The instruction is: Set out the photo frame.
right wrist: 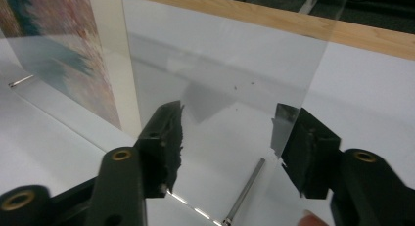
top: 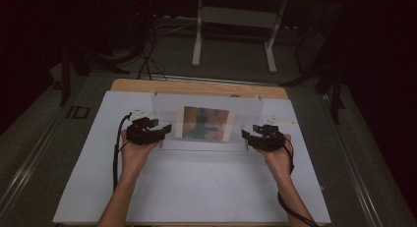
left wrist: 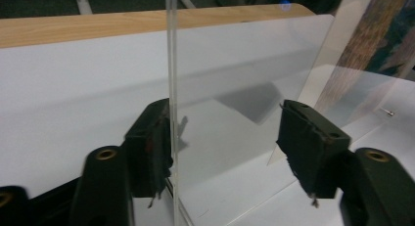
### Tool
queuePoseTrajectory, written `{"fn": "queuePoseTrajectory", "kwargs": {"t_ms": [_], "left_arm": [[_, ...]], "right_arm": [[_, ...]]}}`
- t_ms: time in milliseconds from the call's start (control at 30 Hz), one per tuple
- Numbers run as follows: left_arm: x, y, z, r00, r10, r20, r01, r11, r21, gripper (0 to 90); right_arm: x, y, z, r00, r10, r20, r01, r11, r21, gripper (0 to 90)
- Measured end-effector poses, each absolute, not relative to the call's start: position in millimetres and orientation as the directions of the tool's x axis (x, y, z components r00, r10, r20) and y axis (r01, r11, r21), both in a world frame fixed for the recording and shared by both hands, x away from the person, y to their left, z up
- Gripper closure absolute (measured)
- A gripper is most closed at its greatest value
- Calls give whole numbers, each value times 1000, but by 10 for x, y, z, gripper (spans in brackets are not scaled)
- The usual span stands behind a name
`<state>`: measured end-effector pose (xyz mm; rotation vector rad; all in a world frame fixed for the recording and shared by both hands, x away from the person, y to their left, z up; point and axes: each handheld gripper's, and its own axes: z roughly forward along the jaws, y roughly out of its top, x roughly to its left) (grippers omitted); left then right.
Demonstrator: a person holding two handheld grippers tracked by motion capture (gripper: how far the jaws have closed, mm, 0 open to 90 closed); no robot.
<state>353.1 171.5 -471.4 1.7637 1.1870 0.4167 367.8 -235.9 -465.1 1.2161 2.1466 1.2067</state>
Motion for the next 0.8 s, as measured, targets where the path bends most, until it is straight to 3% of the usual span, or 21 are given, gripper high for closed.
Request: {"fn": "queuePoseTrajectory", "kwargs": {"t_ms": [800], "left_arm": [[3212, 2042, -4716, 452, 868, -206, 507, -60, 860, 352]], "right_arm": [[3484, -2637, -4666, -573, 815, 92, 493, 252, 832, 297]]}}
